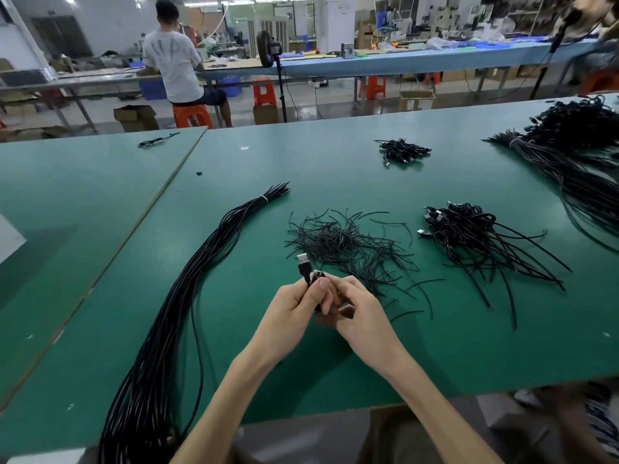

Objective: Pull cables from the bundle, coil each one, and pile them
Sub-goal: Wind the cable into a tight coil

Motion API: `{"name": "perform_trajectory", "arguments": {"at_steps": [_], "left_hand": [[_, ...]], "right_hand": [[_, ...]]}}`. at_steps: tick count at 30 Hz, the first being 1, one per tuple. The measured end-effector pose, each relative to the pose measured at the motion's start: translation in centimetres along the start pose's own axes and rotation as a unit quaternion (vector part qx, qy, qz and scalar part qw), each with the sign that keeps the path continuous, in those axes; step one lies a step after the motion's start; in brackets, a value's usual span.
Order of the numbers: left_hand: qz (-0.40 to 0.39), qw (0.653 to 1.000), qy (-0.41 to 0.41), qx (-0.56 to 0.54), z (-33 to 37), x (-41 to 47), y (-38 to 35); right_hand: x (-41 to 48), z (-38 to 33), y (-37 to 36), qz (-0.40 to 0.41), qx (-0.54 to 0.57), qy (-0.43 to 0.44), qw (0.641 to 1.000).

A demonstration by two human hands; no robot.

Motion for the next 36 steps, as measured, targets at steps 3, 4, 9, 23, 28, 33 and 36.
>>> {"name": "perform_trajectory", "arguments": {"at_steps": [3,4,9,23,28,33,36], "left_hand": [[0.014,0.999,-0.003,0.028,-0.4,0.1,0.3],[0.019,0.999,-0.002,0.039,-0.5,0.2,0.5],[-0.008,0.997,0.066,0.029,-1.2,0.9,2.1],[-0.15,0.96,0.142,-0.191,-2.6,0.8,3.9],[-0.141,0.959,0.138,-0.203,-3.1,0.7,4.3],[-0.049,0.965,0.149,-0.208,-3.4,1.1,4.0],[-0.038,0.962,0.159,-0.22,-3.5,1.3,4.0]], "right_hand": [[0.0,0.1,0.1,-0.009,-0.022,-0.002,1.0],[-0.1,0.1,0.1,-0.011,-0.032,-0.001,0.999],[0.0,0.1,0.0,-0.026,-0.054,-0.007,0.998],[-0.1,-0.2,-0.6,-0.114,-0.147,-0.011,0.982],[-0.2,-0.1,-0.6,-0.118,-0.149,-0.01,0.982],[-0.2,0.0,-0.6,-0.121,-0.148,-0.014,0.982],[-0.2,0.0,-0.6,-0.126,-0.145,-0.01,0.981]]}}
Point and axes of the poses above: each hand's wrist, its own x-axis towards the middle knuckle, its own y-axis out of the back of the hand, z = x × y, the point moved 1 cm from there along x, towards the middle knuckle, and after that the axes turned 14 degrees about y, right-handed, at the moved point
